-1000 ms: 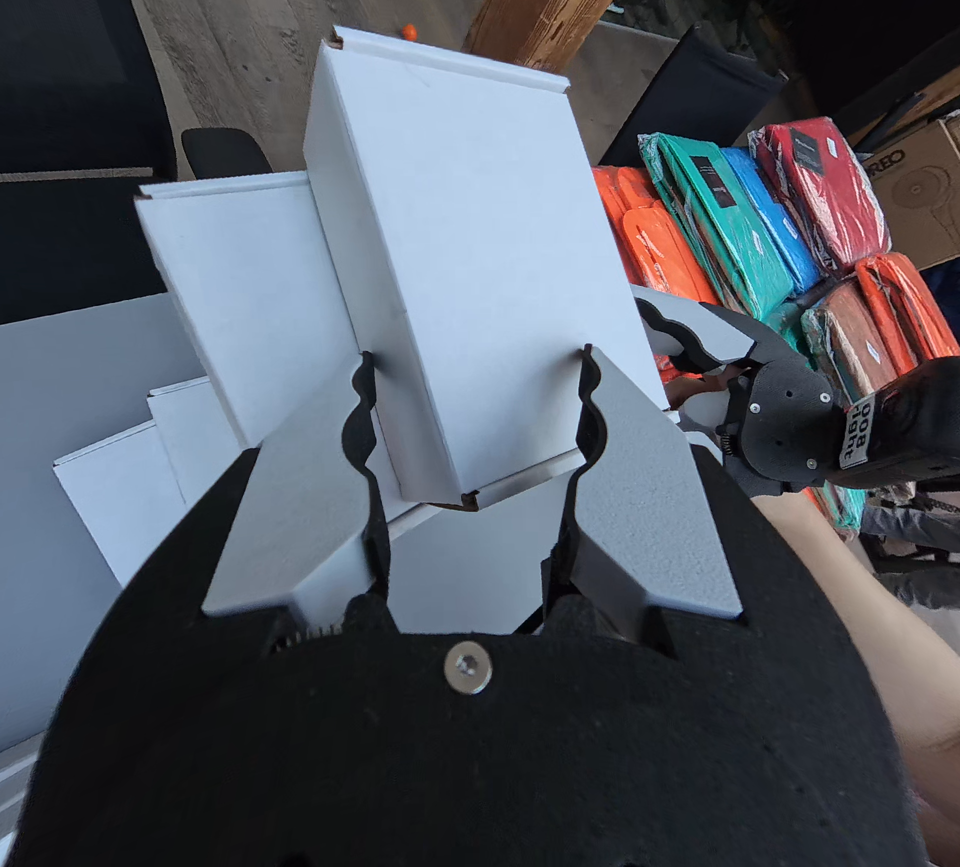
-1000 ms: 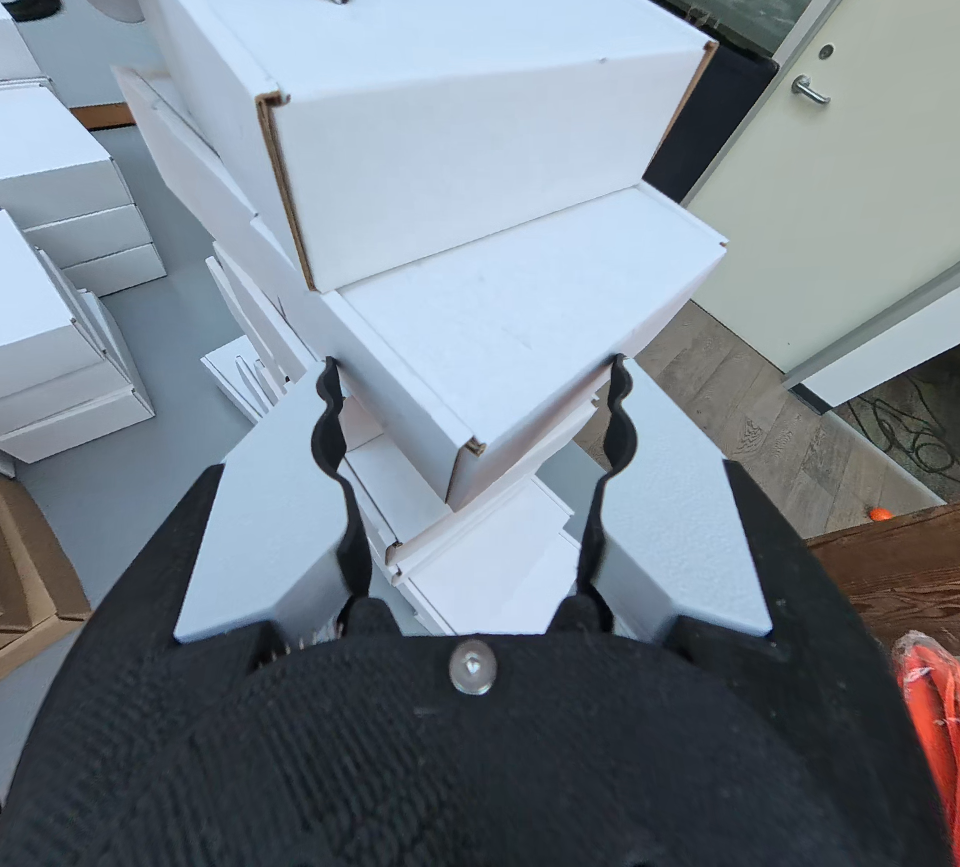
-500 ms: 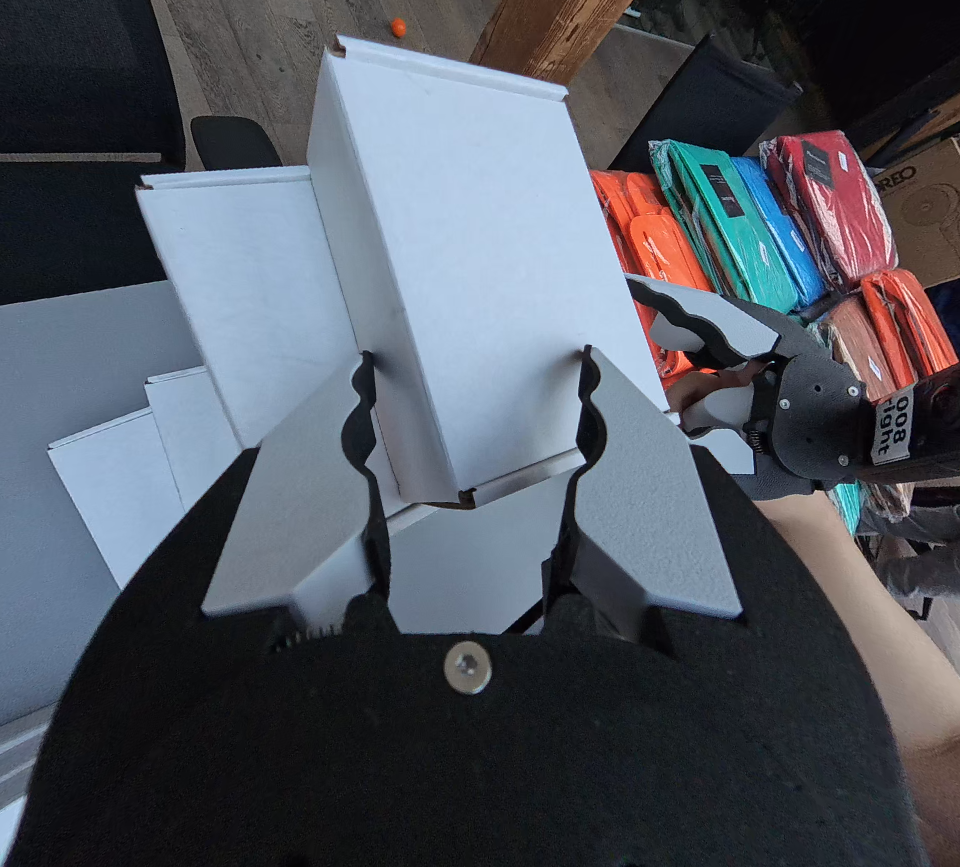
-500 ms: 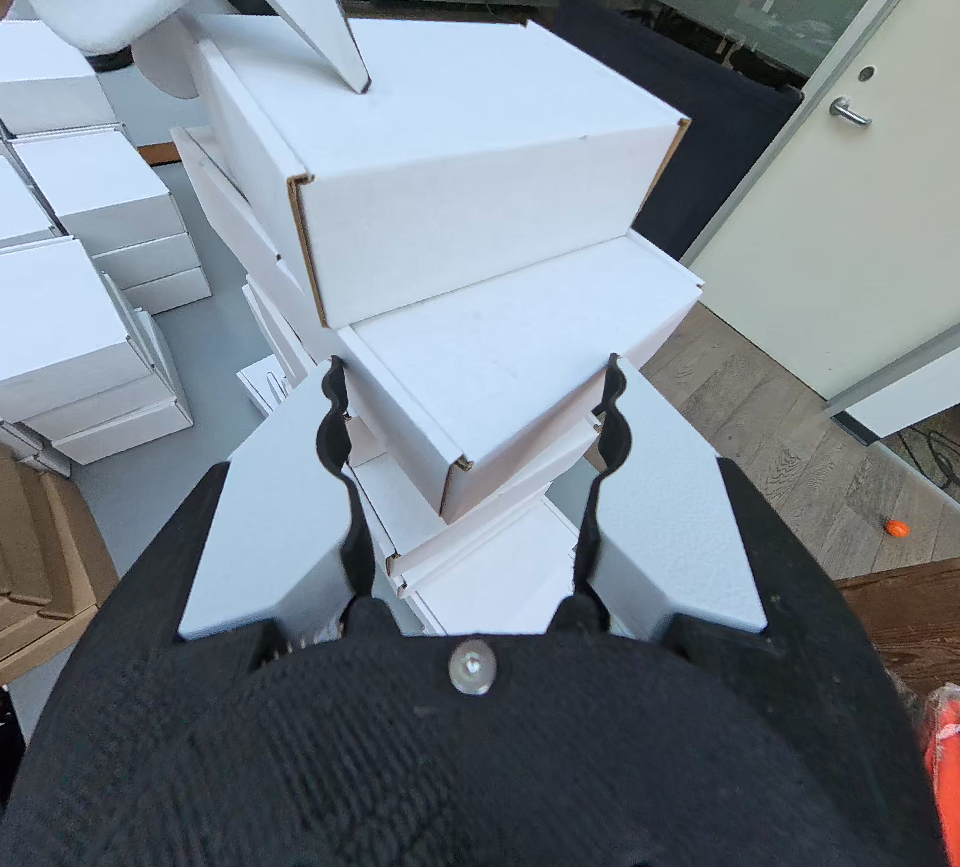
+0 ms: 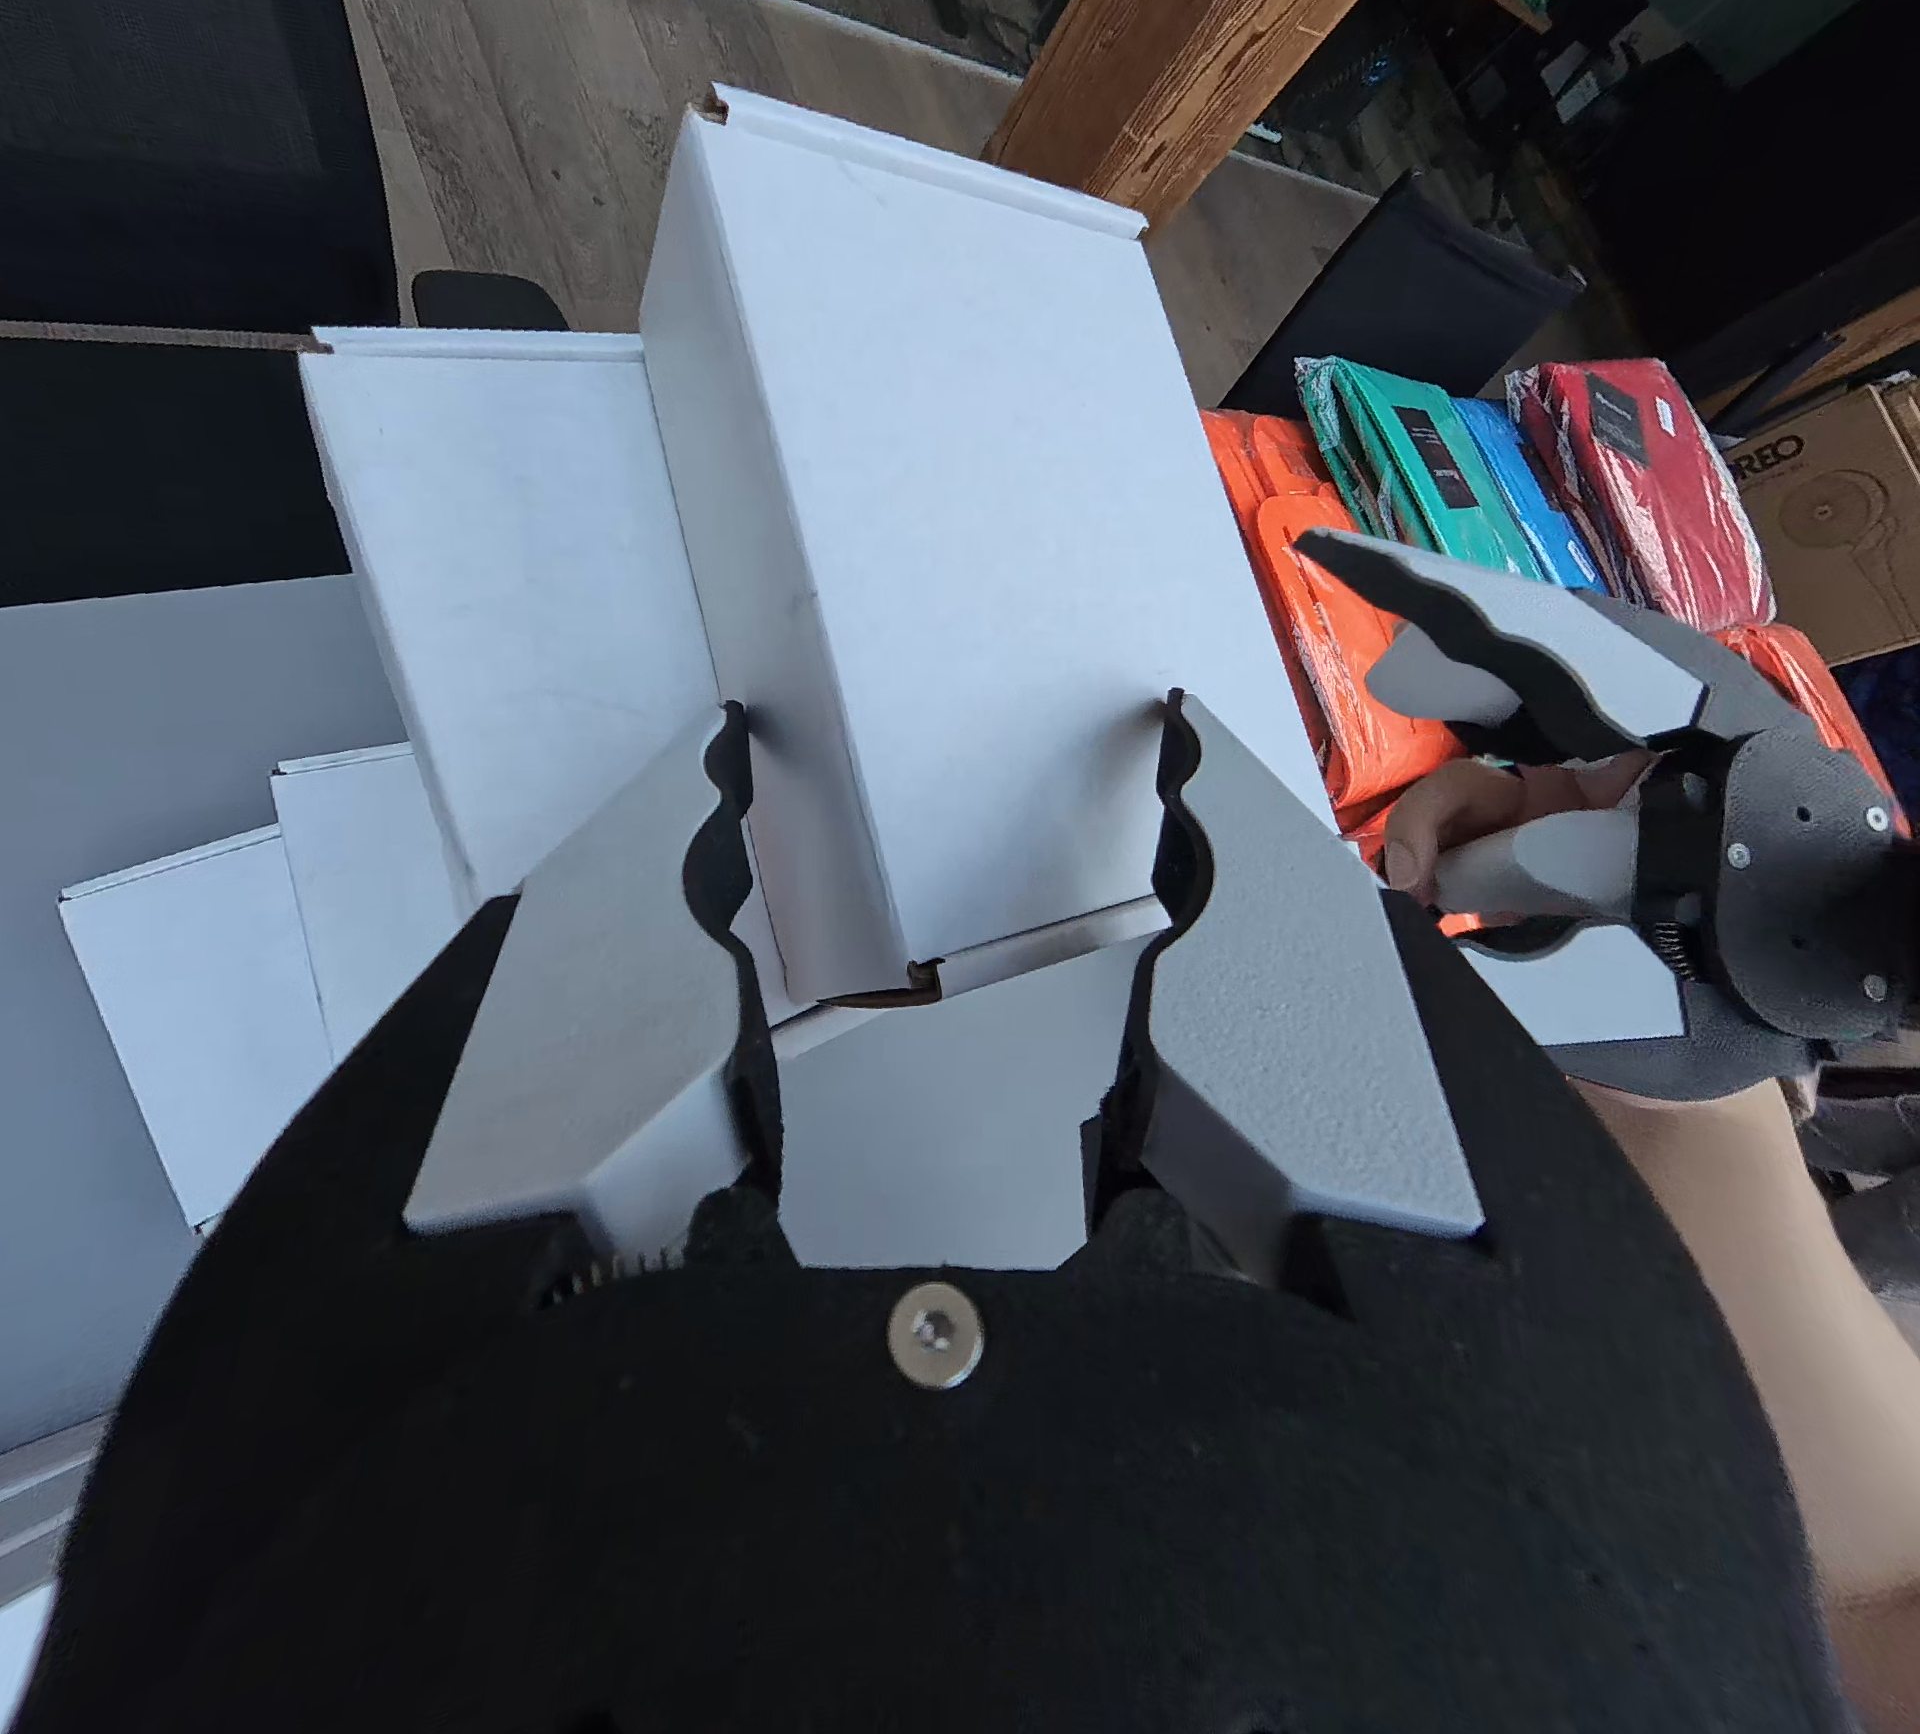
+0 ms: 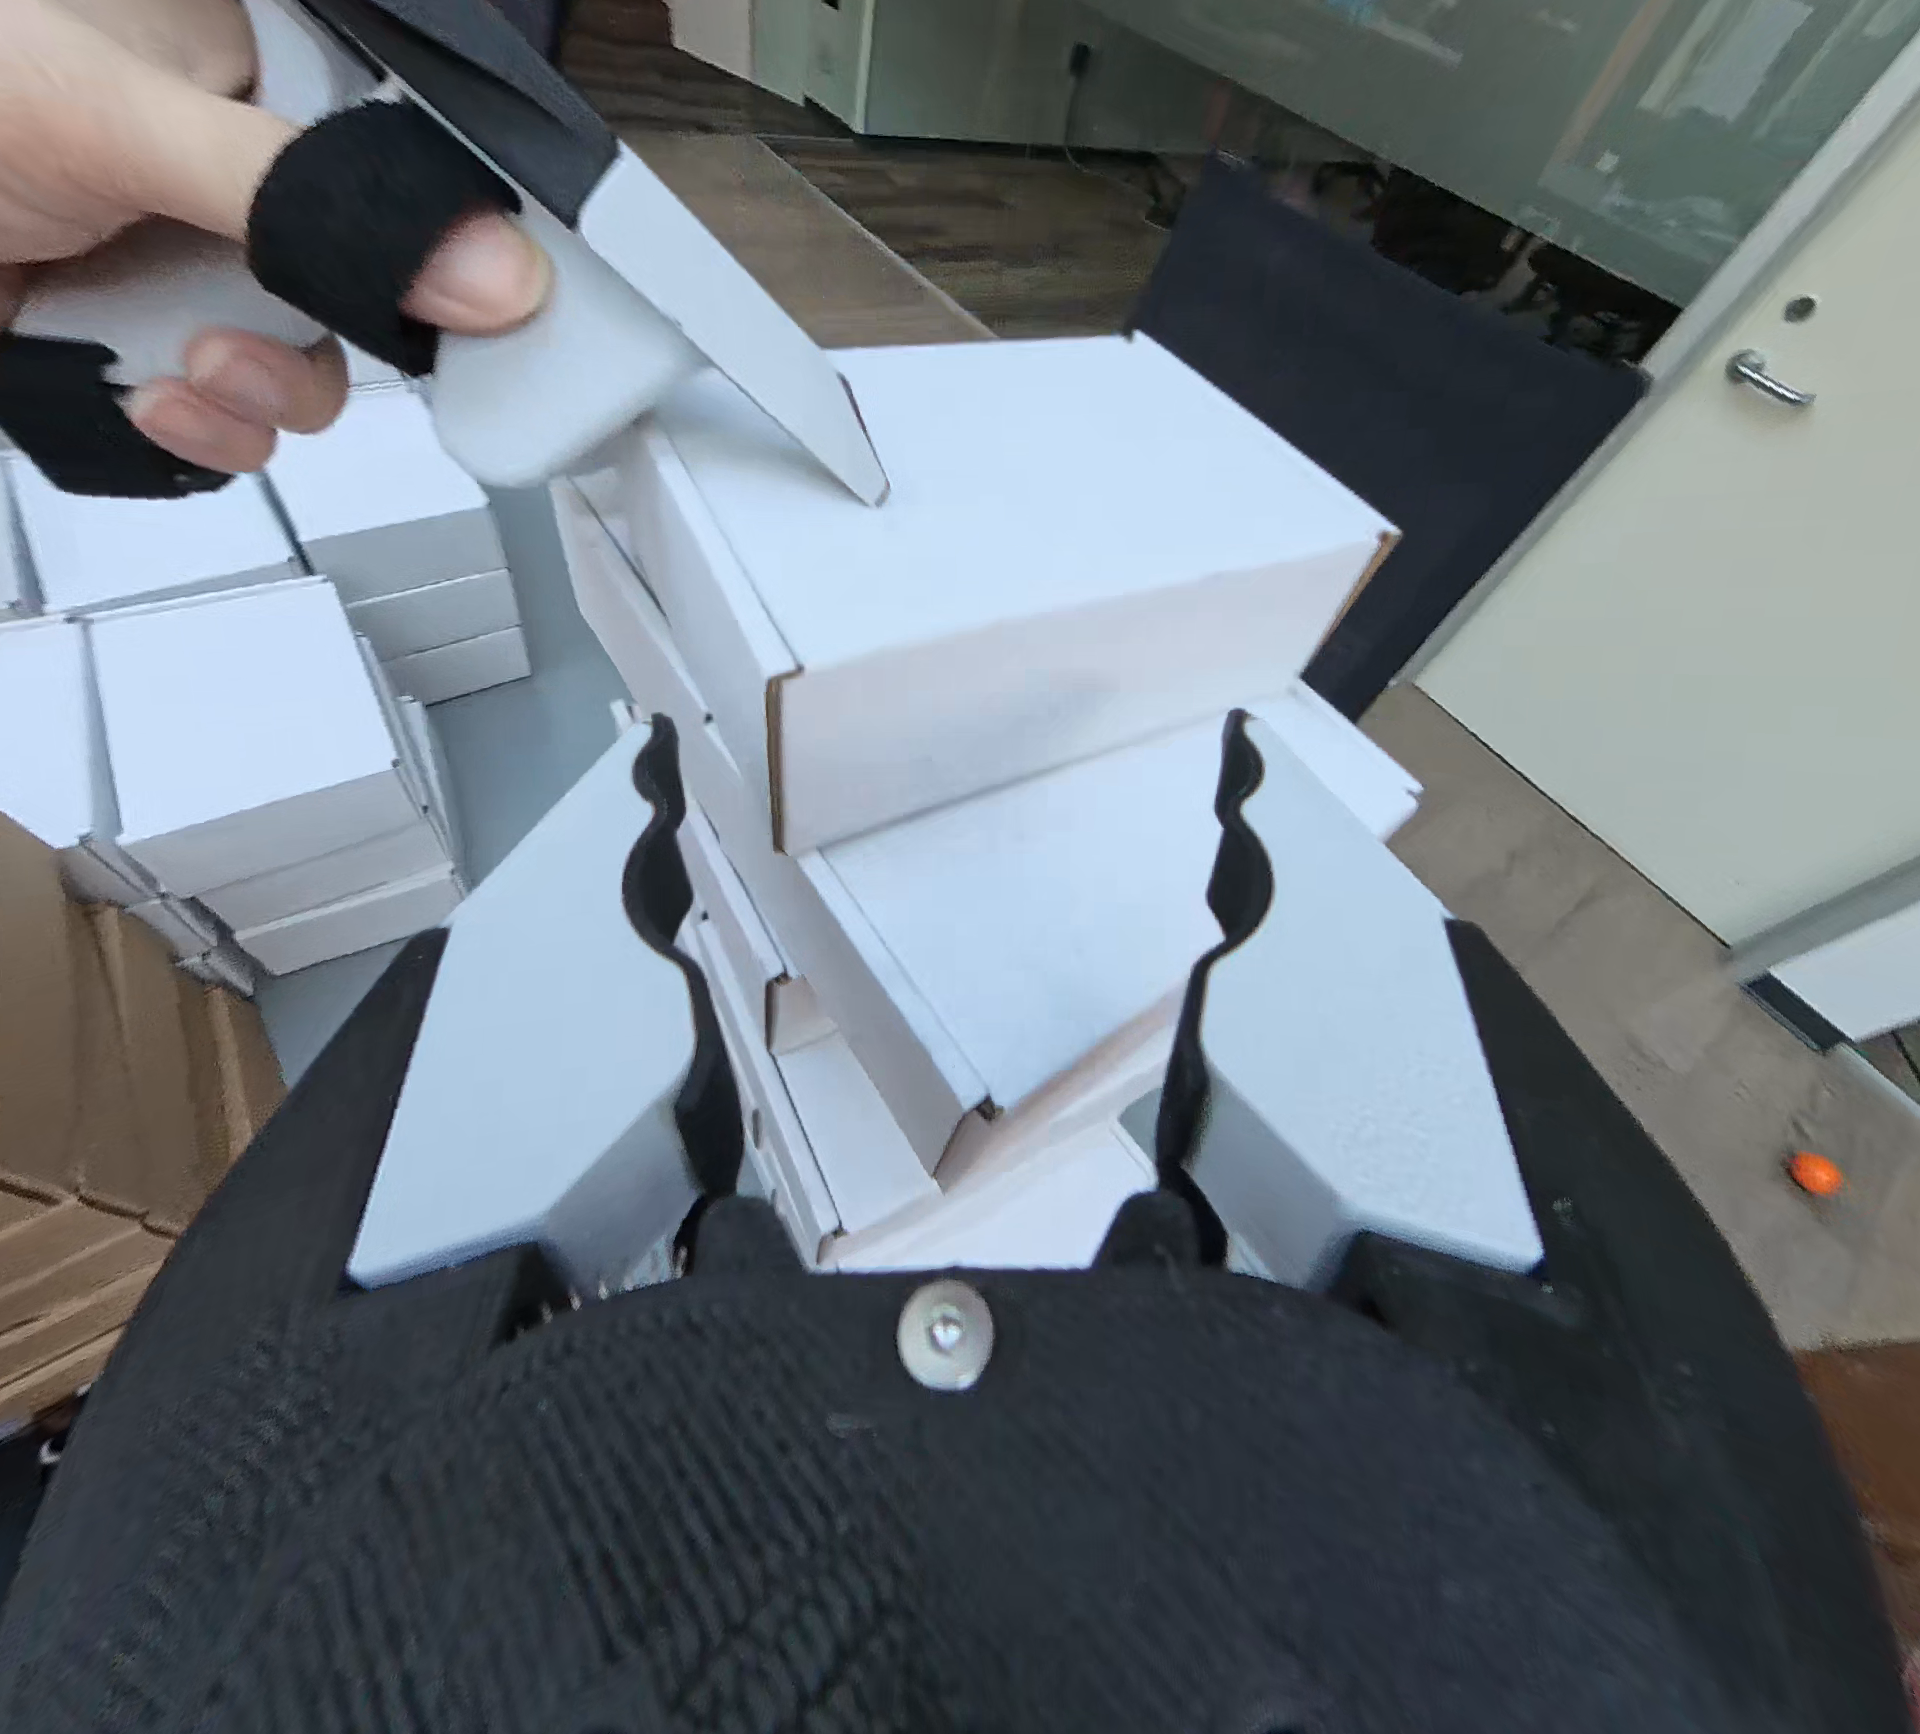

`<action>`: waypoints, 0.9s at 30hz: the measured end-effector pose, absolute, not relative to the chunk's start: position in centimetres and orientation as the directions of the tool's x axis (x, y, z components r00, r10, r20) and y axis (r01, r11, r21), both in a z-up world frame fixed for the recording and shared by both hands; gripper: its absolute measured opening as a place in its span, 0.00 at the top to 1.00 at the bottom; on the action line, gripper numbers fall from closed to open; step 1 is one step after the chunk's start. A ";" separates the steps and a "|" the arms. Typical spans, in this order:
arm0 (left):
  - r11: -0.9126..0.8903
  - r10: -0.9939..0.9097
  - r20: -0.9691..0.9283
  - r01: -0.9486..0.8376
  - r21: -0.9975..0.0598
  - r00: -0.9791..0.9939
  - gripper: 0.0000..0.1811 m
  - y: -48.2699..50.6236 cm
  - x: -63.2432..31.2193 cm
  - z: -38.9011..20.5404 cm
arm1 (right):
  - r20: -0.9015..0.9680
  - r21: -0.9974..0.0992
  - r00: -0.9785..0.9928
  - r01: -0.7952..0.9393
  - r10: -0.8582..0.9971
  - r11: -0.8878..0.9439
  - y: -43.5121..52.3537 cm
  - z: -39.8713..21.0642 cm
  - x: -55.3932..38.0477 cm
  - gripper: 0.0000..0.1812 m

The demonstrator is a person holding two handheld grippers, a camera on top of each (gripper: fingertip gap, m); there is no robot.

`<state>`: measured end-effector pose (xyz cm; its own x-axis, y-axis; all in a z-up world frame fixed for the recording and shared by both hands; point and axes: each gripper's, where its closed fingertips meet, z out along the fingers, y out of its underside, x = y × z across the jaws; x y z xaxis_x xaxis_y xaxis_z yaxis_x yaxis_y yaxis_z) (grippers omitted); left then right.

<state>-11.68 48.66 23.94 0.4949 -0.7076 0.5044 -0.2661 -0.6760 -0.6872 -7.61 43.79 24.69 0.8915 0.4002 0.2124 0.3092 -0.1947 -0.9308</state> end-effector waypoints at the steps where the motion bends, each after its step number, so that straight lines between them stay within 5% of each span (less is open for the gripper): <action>1: -0.679 -0.704 0.508 -0.263 -0.685 0.495 0.57 48.7 -11.7 23.9 | 0.230 -0.924 0.868 0.337 0.441 -0.182 44.2 24.9 -8.3 0.43; 6: -0.682 -0.698 0.511 -0.250 -0.687 0.501 0.57 48.7 -11.9 23.9 | 0.314 -0.864 0.786 0.469 0.532 -0.181 45.6 24.4 -8.9 0.50; 19: -0.534 -0.843 0.461 -0.325 -0.781 0.277 0.54 48.2 -13.0 25.1 | 0.240 -0.875 0.768 0.436 0.594 -0.210 44.8 23.4 -8.1 0.54; 27: -0.548 -0.806 0.487 -0.115 -0.828 0.336 0.46 54.4 -18.5 27.1 | 0.001 -0.981 0.895 0.088 0.447 -0.173 42.7 26.5 -3.4 0.45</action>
<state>-18.50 54.36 27.15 0.3362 -0.8063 0.4866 -0.1153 -0.5481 -0.8284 -3.40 42.68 26.51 0.8946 0.4469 0.0010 0.0877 -0.1734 -0.9809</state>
